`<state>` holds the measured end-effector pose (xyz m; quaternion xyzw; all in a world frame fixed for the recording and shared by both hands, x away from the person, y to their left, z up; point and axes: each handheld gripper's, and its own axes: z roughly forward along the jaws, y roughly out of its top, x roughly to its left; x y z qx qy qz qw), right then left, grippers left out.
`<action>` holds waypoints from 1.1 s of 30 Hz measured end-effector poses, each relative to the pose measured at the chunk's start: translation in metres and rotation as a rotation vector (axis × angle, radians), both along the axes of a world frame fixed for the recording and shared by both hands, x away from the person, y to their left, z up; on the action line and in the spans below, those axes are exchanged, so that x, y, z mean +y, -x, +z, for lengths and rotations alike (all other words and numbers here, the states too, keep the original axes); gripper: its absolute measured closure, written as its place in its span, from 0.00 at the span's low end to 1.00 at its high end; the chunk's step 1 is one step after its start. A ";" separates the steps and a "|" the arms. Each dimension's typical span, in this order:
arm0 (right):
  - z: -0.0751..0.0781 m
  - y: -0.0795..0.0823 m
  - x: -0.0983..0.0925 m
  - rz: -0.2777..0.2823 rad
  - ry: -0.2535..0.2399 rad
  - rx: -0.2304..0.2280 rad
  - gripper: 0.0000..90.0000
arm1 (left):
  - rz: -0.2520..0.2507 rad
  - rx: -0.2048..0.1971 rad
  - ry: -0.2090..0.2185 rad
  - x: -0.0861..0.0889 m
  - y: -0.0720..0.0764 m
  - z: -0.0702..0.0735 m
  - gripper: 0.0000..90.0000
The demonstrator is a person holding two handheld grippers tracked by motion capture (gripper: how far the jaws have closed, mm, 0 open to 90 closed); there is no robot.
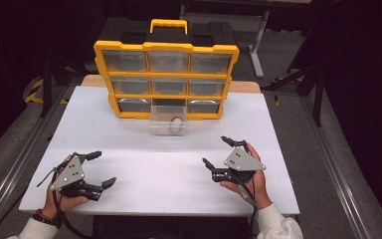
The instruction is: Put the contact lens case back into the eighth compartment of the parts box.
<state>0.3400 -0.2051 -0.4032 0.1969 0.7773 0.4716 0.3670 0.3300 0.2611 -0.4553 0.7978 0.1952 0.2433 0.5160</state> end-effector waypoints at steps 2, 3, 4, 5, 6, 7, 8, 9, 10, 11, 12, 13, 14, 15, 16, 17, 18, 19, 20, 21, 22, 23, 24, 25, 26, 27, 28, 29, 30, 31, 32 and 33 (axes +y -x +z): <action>-0.004 0.001 -0.005 -0.004 0.000 0.008 0.16 | 0.001 0.003 0.000 -0.001 0.000 0.000 0.07; -0.006 0.002 -0.007 -0.008 0.003 0.012 0.15 | 0.000 -0.001 -0.006 -0.001 0.000 0.000 0.07; -0.008 0.003 -0.009 -0.014 0.004 0.017 0.14 | -0.001 0.004 -0.003 -0.002 0.000 0.000 0.07; -0.009 0.003 -0.012 -0.019 0.000 0.026 0.14 | 0.000 0.005 -0.004 -0.002 0.000 0.000 0.07; -0.011 0.005 -0.015 -0.021 -0.002 0.032 0.14 | 0.001 0.005 -0.004 -0.002 0.000 0.000 0.07; -0.013 0.006 -0.018 -0.027 -0.007 0.031 0.14 | 0.002 0.003 -0.003 -0.002 0.000 0.000 0.07; -0.014 0.006 -0.021 -0.032 -0.012 0.035 0.14 | 0.002 -0.001 -0.008 -0.002 0.000 0.000 0.07; -0.016 0.007 -0.023 -0.034 -0.009 0.040 0.14 | 0.004 -0.001 -0.009 -0.002 0.000 0.000 0.07; -0.018 0.007 -0.026 -0.038 -0.009 0.040 0.13 | 0.004 -0.001 -0.009 -0.003 0.000 0.000 0.07; -0.020 0.008 -0.028 -0.043 -0.013 0.042 0.13 | 0.004 -0.002 -0.010 -0.003 0.000 0.000 0.07; -0.022 0.008 -0.031 -0.045 -0.016 0.048 0.13 | 0.005 -0.003 -0.011 -0.003 0.000 0.000 0.07; -0.024 0.008 -0.033 -0.047 -0.016 0.053 0.13 | 0.005 -0.004 -0.010 -0.003 0.000 0.000 0.07; -0.026 0.009 -0.034 -0.047 -0.016 0.052 0.13 | 0.005 -0.004 -0.010 -0.003 0.000 0.000 0.07; -0.028 0.009 -0.036 -0.050 -0.017 0.056 0.13 | 0.006 -0.004 -0.010 -0.003 0.000 0.000 0.07; -0.030 0.009 -0.037 -0.056 -0.019 0.062 0.12 | 0.006 -0.004 -0.010 -0.002 0.000 0.000 0.07; -0.033 0.009 -0.038 -0.055 -0.015 0.069 0.11 | 0.006 -0.005 -0.008 -0.002 0.000 0.000 0.07; -0.035 0.009 -0.039 -0.060 -0.005 0.067 0.11 | 0.006 -0.003 -0.001 -0.002 0.001 0.000 0.07; -0.036 0.010 -0.039 -0.077 0.001 0.065 0.11 | 0.007 -0.009 -0.003 -0.002 0.001 0.001 0.06; -0.038 0.010 -0.040 -0.079 0.001 0.069 0.10 | 0.007 -0.008 -0.003 -0.002 0.001 0.001 0.06; -0.040 0.010 -0.041 -0.076 -0.004 0.075 0.10 | 0.008 -0.009 -0.005 -0.002 0.001 0.001 0.06; -0.042 0.011 -0.042 -0.073 -0.008 0.083 0.10 | 0.006 -0.010 -0.002 -0.002 0.001 0.001 0.06; -0.043 0.011 -0.042 -0.066 -0.015 0.092 0.10 | 0.007 -0.010 -0.001 -0.002 0.001 0.001 0.06; -0.044 0.011 -0.042 -0.063 -0.017 0.098 0.09 | 0.007 -0.010 -0.004 -0.002 0.001 0.001 0.06; -0.045 0.012 -0.041 -0.061 -0.014 0.097 0.08 | 0.007 -0.009 -0.004 -0.002 0.001 0.001 0.06; -0.046 0.012 -0.041 -0.057 -0.011 0.097 0.08 | 0.008 -0.009 -0.004 -0.002 0.001 0.001 0.06; -0.046 0.012 -0.040 -0.055 -0.007 0.089 0.08 | 0.007 -0.009 -0.004 -0.002 0.001 0.001 0.06; -0.045 0.012 -0.039 -0.051 -0.011 0.089 0.08 | 0.007 -0.011 -0.002 -0.002 0.001 0.001 0.06; -0.045 0.012 -0.039 -0.047 -0.017 0.090 0.08 | 0.006 -0.010 -0.002 -0.002 0.001 0.001 0.06; -0.046 0.013 -0.038 -0.048 -0.011 0.087 0.08 | 0.006 -0.010 -0.003 -0.003 0.001 0.001 0.06; -0.046 0.013 -0.038 -0.051 -0.005 0.086 0.08 | 0.005 -0.006 -0.003 -0.003 0.001 0.001 0.06; -0.046 0.013 -0.037 -0.049 -0.009 0.088 0.08 | 0.003 -0.002 -0.003 -0.003 0.001 0.000 0.06; -0.045 0.013 -0.037 -0.047 -0.013 0.089 0.08 | 0.000 -0.001 -0.002 -0.003 0.000 0.000 0.06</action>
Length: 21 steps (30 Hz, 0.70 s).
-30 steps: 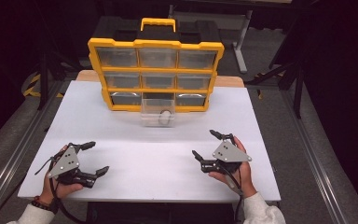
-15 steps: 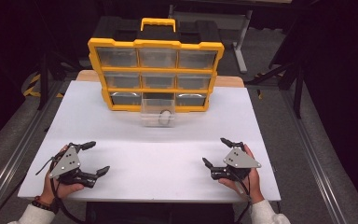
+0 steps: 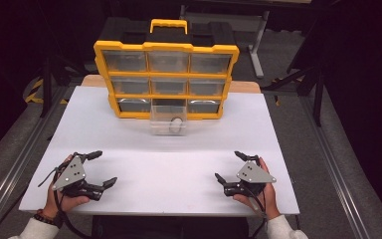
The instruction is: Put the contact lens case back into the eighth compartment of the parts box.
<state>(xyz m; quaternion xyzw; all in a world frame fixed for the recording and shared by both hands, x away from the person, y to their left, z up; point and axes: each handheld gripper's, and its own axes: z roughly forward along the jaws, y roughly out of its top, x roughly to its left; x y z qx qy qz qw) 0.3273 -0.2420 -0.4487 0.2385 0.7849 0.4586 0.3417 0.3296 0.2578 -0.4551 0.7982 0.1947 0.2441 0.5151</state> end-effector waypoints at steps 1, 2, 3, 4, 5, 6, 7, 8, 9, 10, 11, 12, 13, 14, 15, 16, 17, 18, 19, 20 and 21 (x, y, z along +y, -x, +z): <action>0.000 0.000 0.000 -0.001 0.001 -0.003 0.08 | -0.004 0.001 0.002 0.000 0.000 0.000 0.06; 0.001 0.000 0.001 -0.003 0.001 -0.006 0.08 | -0.002 0.000 0.000 0.000 0.000 0.000 0.06; 0.001 0.000 0.001 -0.003 -0.003 -0.006 0.08 | -0.001 -0.003 -0.002 0.001 0.000 0.000 0.06; 0.001 0.000 0.001 -0.001 -0.005 -0.008 0.08 | -0.001 -0.003 -0.002 0.002 0.001 0.000 0.06; 0.001 0.001 0.001 -0.005 -0.003 -0.011 0.08 | -0.001 0.000 0.009 0.002 0.001 0.000 0.06; 0.001 0.000 0.002 -0.006 -0.002 -0.011 0.08 | 0.000 -0.004 0.006 0.002 0.001 0.000 0.06; 0.001 0.000 0.002 -0.005 -0.004 -0.009 0.08 | -0.001 0.001 0.010 0.002 0.001 0.000 0.06; 0.001 0.000 0.002 -0.006 -0.005 -0.009 0.08 | -0.002 0.002 0.011 0.002 0.001 0.000 0.06; 0.002 0.000 0.002 -0.008 -0.006 -0.010 0.08 | -0.003 0.001 0.011 0.002 0.001 0.000 0.06; 0.002 0.000 0.003 -0.007 -0.006 -0.010 0.08 | -0.002 -0.002 0.005 0.003 0.000 0.000 0.06; 0.002 0.000 0.003 -0.007 -0.006 -0.011 0.08 | -0.001 -0.001 0.009 0.003 0.000 0.000 0.06; 0.002 0.000 0.002 -0.008 -0.005 -0.012 0.08 | -0.003 -0.001 0.009 0.003 -0.001 0.000 0.06; 0.002 0.000 0.002 -0.007 -0.005 -0.009 0.08 | -0.001 -0.001 0.014 0.003 -0.001 0.000 0.06; 0.002 0.000 0.002 -0.008 -0.003 -0.009 0.08 | -0.002 0.006 0.017 0.003 -0.001 0.000 0.06; 0.002 0.000 0.002 -0.010 -0.004 -0.010 0.08 | -0.003 0.006 0.016 0.003 -0.001 0.000 0.06; 0.002 0.000 0.002 -0.011 -0.002 -0.010 0.08 | -0.005 0.007 0.018 0.003 -0.001 0.000 0.06; 0.002 0.000 0.003 -0.011 0.000 -0.012 0.08 | -0.006 0.005 0.015 0.003 -0.001 0.000 0.06; 0.002 0.000 0.003 -0.012 0.000 -0.014 0.08 | -0.007 0.006 0.013 0.003 -0.001 -0.001 0.06; 0.002 0.000 0.003 -0.013 -0.002 -0.014 0.08 | -0.008 0.009 0.014 0.003 -0.001 -0.001 0.06; 0.002 -0.001 0.003 -0.014 -0.003 -0.015 0.08 | -0.007 0.007 0.015 0.004 -0.001 -0.001 0.06; 0.002 -0.001 0.003 -0.015 -0.003 -0.016 0.08 | -0.007 0.008 0.018 0.004 -0.001 -0.001 0.06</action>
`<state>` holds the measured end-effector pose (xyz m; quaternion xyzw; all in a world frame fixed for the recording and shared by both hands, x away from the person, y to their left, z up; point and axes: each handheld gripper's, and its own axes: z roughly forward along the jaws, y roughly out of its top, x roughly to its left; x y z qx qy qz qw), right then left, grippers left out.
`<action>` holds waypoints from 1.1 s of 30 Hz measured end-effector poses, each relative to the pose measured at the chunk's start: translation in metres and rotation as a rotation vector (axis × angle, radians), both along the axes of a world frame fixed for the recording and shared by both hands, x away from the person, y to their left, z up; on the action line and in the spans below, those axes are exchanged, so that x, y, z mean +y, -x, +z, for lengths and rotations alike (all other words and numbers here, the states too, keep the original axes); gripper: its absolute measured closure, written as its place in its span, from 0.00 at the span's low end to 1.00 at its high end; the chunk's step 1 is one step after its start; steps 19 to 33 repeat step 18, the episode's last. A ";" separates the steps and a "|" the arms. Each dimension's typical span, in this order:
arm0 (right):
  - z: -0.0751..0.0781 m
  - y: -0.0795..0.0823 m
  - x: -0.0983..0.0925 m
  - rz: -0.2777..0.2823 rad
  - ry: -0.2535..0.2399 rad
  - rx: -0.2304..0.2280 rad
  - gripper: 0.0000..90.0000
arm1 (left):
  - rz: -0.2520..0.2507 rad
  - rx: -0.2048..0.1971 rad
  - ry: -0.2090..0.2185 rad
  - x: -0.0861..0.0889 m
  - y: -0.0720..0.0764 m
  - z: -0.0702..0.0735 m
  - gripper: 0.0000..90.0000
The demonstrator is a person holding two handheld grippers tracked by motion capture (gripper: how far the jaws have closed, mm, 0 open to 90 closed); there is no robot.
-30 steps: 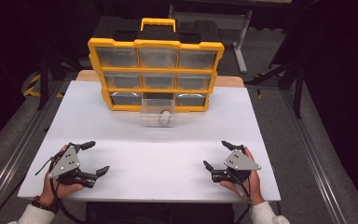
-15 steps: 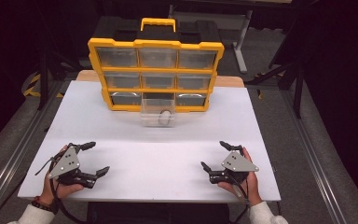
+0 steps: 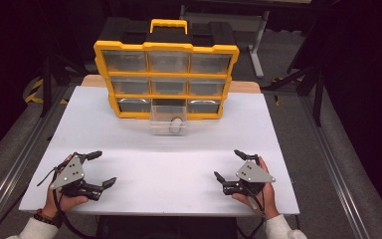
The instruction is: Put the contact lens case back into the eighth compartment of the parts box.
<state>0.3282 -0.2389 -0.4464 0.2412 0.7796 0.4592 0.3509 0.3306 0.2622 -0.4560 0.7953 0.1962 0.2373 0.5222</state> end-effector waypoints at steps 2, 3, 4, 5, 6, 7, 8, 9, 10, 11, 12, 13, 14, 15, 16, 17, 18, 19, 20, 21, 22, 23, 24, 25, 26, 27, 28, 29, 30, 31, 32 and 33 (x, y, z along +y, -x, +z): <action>0.000 0.000 0.001 0.001 0.003 0.001 0.08 | 0.001 0.002 0.003 0.001 0.000 0.000 0.06; 0.000 -0.001 0.001 0.000 0.003 0.000 0.08 | 0.002 0.002 0.004 0.001 0.001 0.000 0.06; 0.000 -0.001 0.002 0.000 0.002 -0.001 0.08 | 0.004 0.001 0.002 0.001 0.001 0.000 0.06; 0.000 -0.001 0.002 0.001 0.004 -0.003 0.08 | 0.005 0.001 0.003 0.001 0.001 0.000 0.06; 0.000 -0.001 0.002 0.002 0.004 -0.003 0.08 | 0.006 0.000 0.001 0.001 0.001 0.000 0.06; 0.000 -0.002 0.002 0.002 0.000 -0.002 0.08 | 0.006 0.001 0.000 0.001 0.001 0.000 0.06; 0.000 -0.002 0.002 0.003 0.000 -0.001 0.08 | 0.007 -0.002 -0.004 0.001 0.001 0.000 0.06; 0.000 -0.002 0.002 0.004 0.001 -0.001 0.08 | 0.008 -0.002 -0.006 0.001 0.001 0.000 0.06; 0.000 -0.002 0.001 0.004 0.000 -0.001 0.08 | 0.009 -0.002 -0.007 0.000 0.001 0.000 0.06; 0.000 -0.002 0.001 0.005 -0.002 0.000 0.08 | 0.011 -0.002 -0.009 0.000 0.001 0.000 0.06; 0.000 -0.002 0.001 0.006 -0.001 0.000 0.09 | 0.011 -0.003 -0.009 0.000 0.001 0.000 0.06; 0.000 -0.001 0.001 0.008 0.001 -0.001 0.09 | 0.012 -0.004 -0.010 0.000 0.001 0.001 0.06; 0.000 -0.001 0.001 0.010 0.003 -0.003 0.09 | 0.012 -0.005 -0.017 0.000 0.001 0.001 0.06; 0.001 0.000 0.001 0.010 0.001 -0.007 0.09 | 0.013 -0.005 -0.017 -0.001 0.000 0.001 0.06; 0.001 0.000 0.001 0.010 -0.003 -0.008 0.09 | 0.012 -0.005 -0.016 -0.001 0.000 0.001 0.06; 0.001 0.000 0.001 0.009 -0.007 -0.008 0.09 | 0.014 -0.006 -0.018 -0.001 0.000 0.001 0.06; 0.002 0.000 0.000 0.008 -0.009 -0.008 0.09 | 0.015 -0.005 -0.017 -0.001 0.000 0.001 0.06; 0.002 0.000 0.000 0.008 -0.009 -0.008 0.09 | 0.015 -0.005 -0.017 -0.001 0.000 0.001 0.06; 0.002 0.000 0.000 0.008 -0.009 -0.008 0.09 | 0.015 -0.005 -0.017 -0.001 0.000 0.001 0.06; 0.002 0.000 0.000 0.008 -0.009 -0.008 0.09 | 0.015 -0.005 -0.017 -0.001 0.000 0.001 0.06; 0.002 0.000 0.000 0.008 -0.009 -0.008 0.09 | 0.015 -0.005 -0.017 -0.001 0.000 0.001 0.06; 0.002 0.000 0.000 0.008 -0.009 -0.008 0.09 | 0.015 -0.005 -0.017 -0.001 0.000 0.001 0.06; 0.002 0.000 0.000 0.008 -0.009 -0.008 0.09 | 0.015 -0.005 -0.017 -0.001 0.000 0.001 0.06; 0.002 0.000 0.000 0.008 -0.009 -0.008 0.09 | 0.015 -0.005 -0.017 -0.001 0.000 0.001 0.06; 0.002 0.000 0.000 0.008 -0.009 -0.008 0.09 | 0.015 -0.005 -0.017 -0.001 0.000 0.001 0.06; 0.002 0.000 0.000 0.008 -0.009 -0.008 0.09 | 0.015 -0.005 -0.017 -0.001 0.000 0.001 0.06; 0.002 0.000 0.000 0.008 -0.009 -0.008 0.09 | 0.015 -0.005 -0.017 -0.001 0.000 0.001 0.06; 0.002 0.000 0.000 0.008 -0.009 -0.008 0.09 | 0.015 -0.005 -0.017 -0.001 0.000 0.001 0.06; 0.002 0.000 0.000 0.008 -0.009 -0.008 0.09 | 0.015 -0.005 -0.017 -0.001 0.000 0.001 0.06; 0.002 0.000 0.000 0.008 -0.009 -0.008 0.09 | 0.015 -0.005 -0.017 -0.001 0.000 0.001 0.06; 0.002 0.000 0.000 0.008 -0.009 -0.008 0.09 | 0.015 -0.005 -0.017 -0.001 0.000 0.001 0.06; 0.002 0.000 0.000 0.008 -0.009 -0.008 0.09 | 0.015 -0.005 -0.017 -0.001 0.000 0.001 0.06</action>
